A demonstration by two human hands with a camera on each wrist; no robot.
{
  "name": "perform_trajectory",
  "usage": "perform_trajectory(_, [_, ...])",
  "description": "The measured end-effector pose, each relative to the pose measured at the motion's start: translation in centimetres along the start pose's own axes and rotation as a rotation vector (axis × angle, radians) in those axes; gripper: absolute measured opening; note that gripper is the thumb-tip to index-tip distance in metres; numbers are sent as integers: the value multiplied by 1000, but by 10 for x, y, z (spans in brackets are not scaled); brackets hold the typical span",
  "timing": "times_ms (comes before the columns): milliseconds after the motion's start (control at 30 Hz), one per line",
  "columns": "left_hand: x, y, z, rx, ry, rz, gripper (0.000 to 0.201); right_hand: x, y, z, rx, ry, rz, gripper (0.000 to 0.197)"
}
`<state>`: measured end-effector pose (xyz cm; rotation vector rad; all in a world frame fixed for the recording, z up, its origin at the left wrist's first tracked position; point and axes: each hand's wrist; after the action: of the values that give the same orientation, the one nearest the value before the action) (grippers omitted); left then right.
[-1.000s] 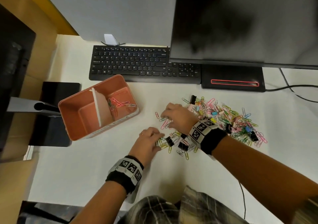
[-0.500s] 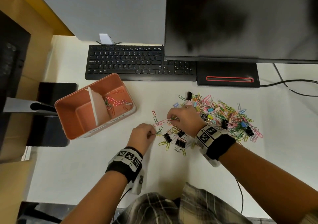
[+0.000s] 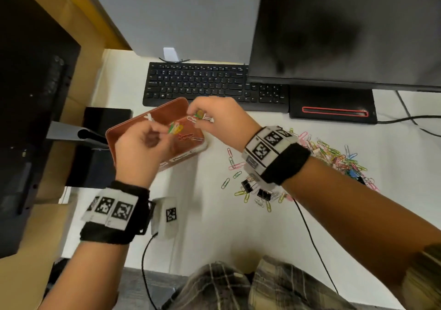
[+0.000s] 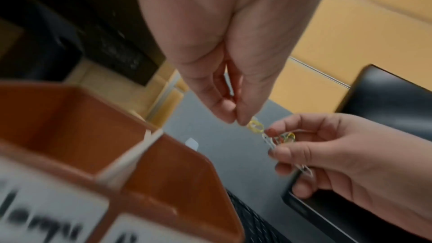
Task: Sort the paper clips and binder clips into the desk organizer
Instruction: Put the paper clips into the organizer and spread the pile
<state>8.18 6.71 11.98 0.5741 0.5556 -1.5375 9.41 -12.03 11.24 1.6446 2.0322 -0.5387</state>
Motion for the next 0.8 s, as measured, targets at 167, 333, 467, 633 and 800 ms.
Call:
perform_trajectory(167, [-8,-7,3,117,150,-83,30,1,-7,29,153,-26,-38,35])
perform_trajectory(333, [58,-56,-34,52,129,-401,16,11,-53,92,309,-243,-350,50])
perform_trajectory(467, [112,-71,-61,-56,215,-532,27,37,-60,108,174,-363,-529,60])
perform_trajectory(633, [137,-69,-63,-43,285,-509,9,40,-68,115,113,-348,-472,25])
perform_trajectory(800, [138,-61,-69,35,276,-552,10,36,-71,123,172,-310,-490,17])
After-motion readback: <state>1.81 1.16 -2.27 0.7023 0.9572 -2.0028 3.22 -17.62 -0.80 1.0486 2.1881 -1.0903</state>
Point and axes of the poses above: each hand's wrist, its own y-axis towards the middle knuckle, its own x-axis out of the palm, z = x × y, and after that the axes turned 5 degrees about y, right-handed
